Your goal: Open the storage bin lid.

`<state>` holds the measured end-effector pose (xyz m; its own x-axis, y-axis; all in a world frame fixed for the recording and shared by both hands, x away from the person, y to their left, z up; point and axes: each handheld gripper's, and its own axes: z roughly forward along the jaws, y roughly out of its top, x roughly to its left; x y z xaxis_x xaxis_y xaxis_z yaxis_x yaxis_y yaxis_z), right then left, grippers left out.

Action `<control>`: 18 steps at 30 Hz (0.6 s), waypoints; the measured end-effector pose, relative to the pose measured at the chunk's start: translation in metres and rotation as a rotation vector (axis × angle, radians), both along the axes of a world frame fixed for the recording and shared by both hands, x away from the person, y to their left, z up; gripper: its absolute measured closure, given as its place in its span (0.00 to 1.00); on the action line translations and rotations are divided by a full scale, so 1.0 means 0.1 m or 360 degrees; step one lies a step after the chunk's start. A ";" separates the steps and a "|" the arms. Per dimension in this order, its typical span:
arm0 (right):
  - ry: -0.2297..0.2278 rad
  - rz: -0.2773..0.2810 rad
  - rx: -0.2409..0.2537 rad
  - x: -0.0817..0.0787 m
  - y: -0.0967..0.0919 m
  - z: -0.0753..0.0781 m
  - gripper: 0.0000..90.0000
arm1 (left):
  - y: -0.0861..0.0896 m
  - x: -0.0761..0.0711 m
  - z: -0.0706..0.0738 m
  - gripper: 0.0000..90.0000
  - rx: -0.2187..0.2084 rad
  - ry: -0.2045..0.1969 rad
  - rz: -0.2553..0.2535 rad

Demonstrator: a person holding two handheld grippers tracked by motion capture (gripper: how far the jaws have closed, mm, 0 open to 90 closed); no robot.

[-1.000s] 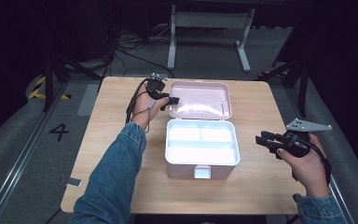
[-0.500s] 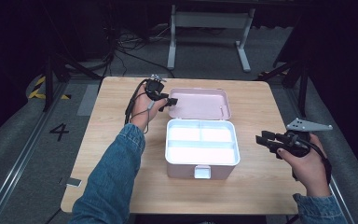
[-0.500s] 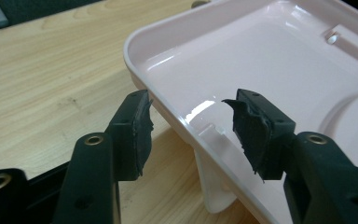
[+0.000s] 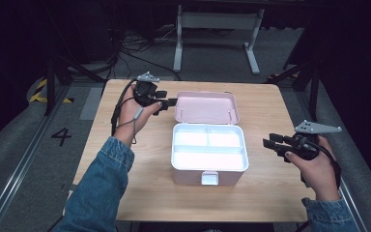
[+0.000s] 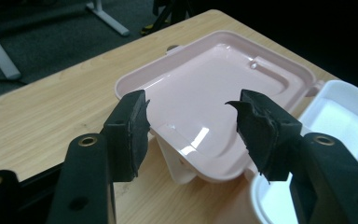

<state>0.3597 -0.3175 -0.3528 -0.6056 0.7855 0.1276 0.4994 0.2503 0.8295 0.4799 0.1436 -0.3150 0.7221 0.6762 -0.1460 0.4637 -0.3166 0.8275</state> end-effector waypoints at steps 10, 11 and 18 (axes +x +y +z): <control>0.0019 0.0006 -0.0001 0.13 -0.03 0.02 0.63 | 0.29 -0.52 0.25 0.49 0.0030 -0.0082 -0.0010; 0.0021 0.0001 0.0000 0.14 -0.03 0.02 0.63 | 0.36 -0.59 0.26 0.49 0.0047 -0.0081 0.0003; 0.0071 -0.0107 -0.0005 0.27 -0.14 0.06 0.63 | 0.60 -0.89 0.26 0.49 0.0100 -0.0051 0.0064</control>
